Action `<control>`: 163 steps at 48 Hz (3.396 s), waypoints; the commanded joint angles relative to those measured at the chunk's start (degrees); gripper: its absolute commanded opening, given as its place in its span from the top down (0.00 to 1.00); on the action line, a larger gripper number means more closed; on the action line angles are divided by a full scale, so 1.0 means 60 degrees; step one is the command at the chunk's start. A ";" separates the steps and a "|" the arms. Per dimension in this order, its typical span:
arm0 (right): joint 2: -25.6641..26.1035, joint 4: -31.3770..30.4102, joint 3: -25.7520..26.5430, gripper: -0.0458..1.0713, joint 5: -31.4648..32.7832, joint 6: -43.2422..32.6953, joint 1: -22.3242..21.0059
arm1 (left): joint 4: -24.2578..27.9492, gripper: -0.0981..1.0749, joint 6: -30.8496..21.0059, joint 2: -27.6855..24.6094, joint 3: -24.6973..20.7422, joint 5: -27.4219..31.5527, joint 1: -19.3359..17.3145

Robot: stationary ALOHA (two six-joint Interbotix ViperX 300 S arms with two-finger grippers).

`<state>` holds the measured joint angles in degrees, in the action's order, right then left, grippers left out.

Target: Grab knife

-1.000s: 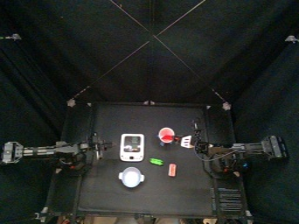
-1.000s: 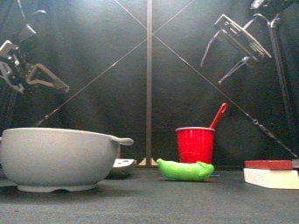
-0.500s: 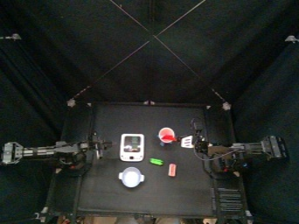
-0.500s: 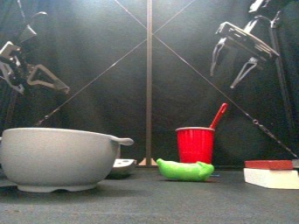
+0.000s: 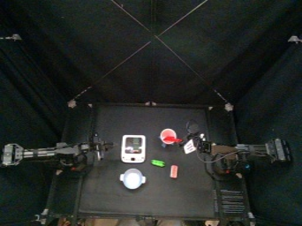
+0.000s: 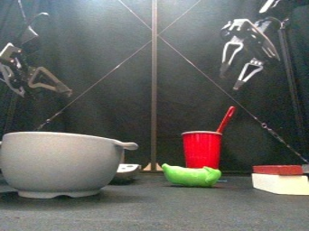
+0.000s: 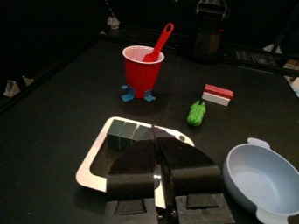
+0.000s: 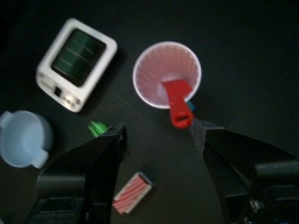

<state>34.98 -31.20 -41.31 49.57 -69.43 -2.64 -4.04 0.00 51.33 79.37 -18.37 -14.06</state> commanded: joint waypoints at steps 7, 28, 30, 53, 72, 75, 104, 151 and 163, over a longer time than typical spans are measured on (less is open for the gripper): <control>-0.0981 -0.0073 0.0205 0.17 0.1348 0.1626 0.0146 | -0.0015 0.64 0.0000 -0.0029 -0.0117 -0.0059 -0.0029; -0.1479 -0.1743 0.0205 0.17 0.1099 0.2607 0.0820 | -0.0015 0.64 -0.0015 -0.0029 -0.0103 -0.0044 -0.0044; -0.1582 -0.1816 0.0205 0.17 0.1099 0.2622 0.0835 | -0.0015 0.64 -0.0015 -0.0029 -0.0088 -0.0044 -0.0044; -0.2388 -0.2080 0.0278 0.17 0.1055 0.2930 0.0923 | -0.0015 0.64 0.0000 -0.0029 -0.0088 -0.0044 -0.0059; -0.2651 -0.2373 0.0410 0.17 0.0425 0.2915 -0.0352 | 0.0000 0.64 0.0015 -0.0044 -0.0088 -0.0044 -0.0059; -0.2681 -0.2373 0.0410 0.17 0.0454 0.2915 -0.0571 | -0.0015 0.64 0.0015 -0.0029 -0.0088 -0.0044 -0.0073; -0.2212 -0.1450 0.0820 0.17 0.0029 0.2974 -0.0996 | -0.0015 0.64 0.0015 -0.0029 -0.0044 -0.0044 -0.0088; -0.3223 -0.3105 0.0044 0.17 0.1143 0.3003 0.0498 | -0.0015 0.64 0.0029 -0.0044 -0.0029 -0.0044 -0.0132; -0.3501 -0.3442 0.0073 0.18 0.1333 0.3018 0.0425 | 0.0000 0.64 0.0029 -0.0029 -0.0029 -0.0044 -0.0132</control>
<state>13.45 -50.98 -41.57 57.30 -51.42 0.26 -4.04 0.09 51.33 79.89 -18.46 -14.68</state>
